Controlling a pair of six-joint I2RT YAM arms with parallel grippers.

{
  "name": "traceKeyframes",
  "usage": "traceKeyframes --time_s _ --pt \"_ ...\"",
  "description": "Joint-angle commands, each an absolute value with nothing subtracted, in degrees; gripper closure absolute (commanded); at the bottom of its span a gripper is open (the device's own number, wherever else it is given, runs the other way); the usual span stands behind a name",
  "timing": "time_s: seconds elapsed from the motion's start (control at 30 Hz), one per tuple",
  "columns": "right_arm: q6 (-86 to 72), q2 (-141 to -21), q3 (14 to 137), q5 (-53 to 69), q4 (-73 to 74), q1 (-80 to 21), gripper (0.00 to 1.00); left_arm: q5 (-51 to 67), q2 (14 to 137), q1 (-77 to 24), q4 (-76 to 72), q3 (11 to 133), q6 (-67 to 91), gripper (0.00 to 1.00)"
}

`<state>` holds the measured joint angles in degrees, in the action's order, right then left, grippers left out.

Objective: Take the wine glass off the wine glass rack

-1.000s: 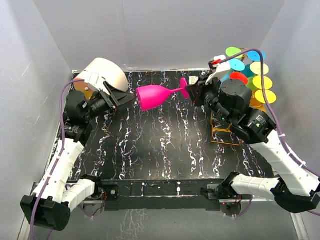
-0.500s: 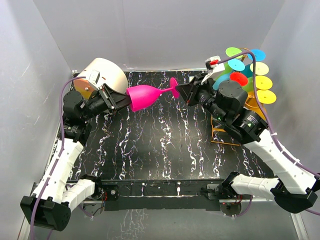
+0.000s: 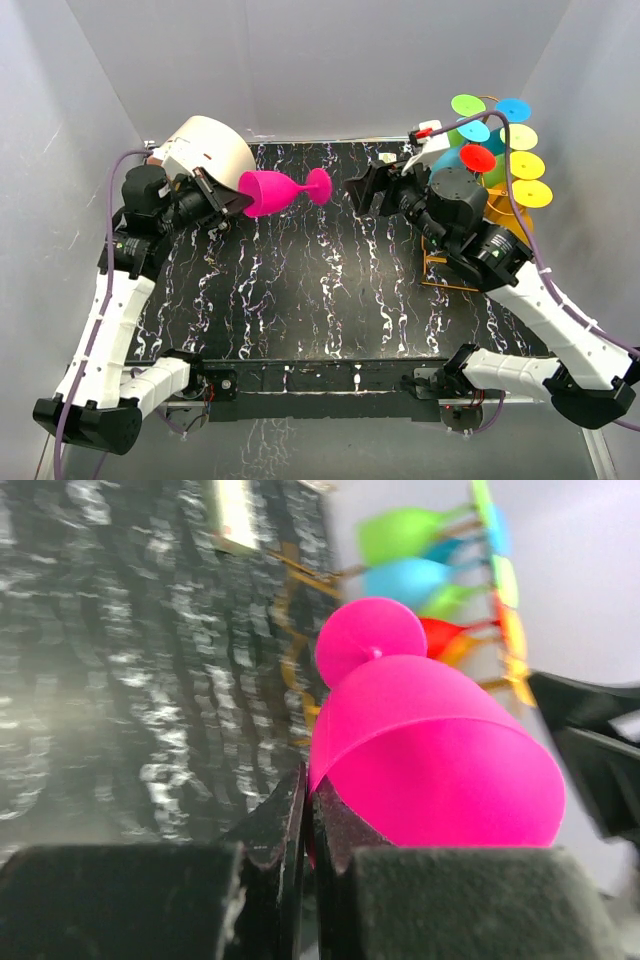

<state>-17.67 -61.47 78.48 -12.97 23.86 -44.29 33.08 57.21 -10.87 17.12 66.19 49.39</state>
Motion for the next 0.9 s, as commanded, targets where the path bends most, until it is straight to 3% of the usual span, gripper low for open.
traceKeyframes --time_s 0.0,0.17,0.27,0.87 --pt "-11.3 -58.0 80.2 -22.1 26.0 -44.4 0.22 10.4 58.3 -10.7 44.6 73.7 31.3 1.0" --pt "-6.2 -56.0 80.8 -27.9 27.4 -44.4 0.21 -8.8 62.3 -10.7 59.1 76.0 22.1 1.0" --pt "-4.5 -55.3 81.1 -29.6 27.6 -44.4 0.21 -14.1 63.4 -10.6 60.6 74.5 19.6 1.0" --pt "1.7 -58.5 85.8 -35.0 36.1 -44.5 0.21 -11.3 74.1 -5.6 52.7 67.5 19.4 1.0"
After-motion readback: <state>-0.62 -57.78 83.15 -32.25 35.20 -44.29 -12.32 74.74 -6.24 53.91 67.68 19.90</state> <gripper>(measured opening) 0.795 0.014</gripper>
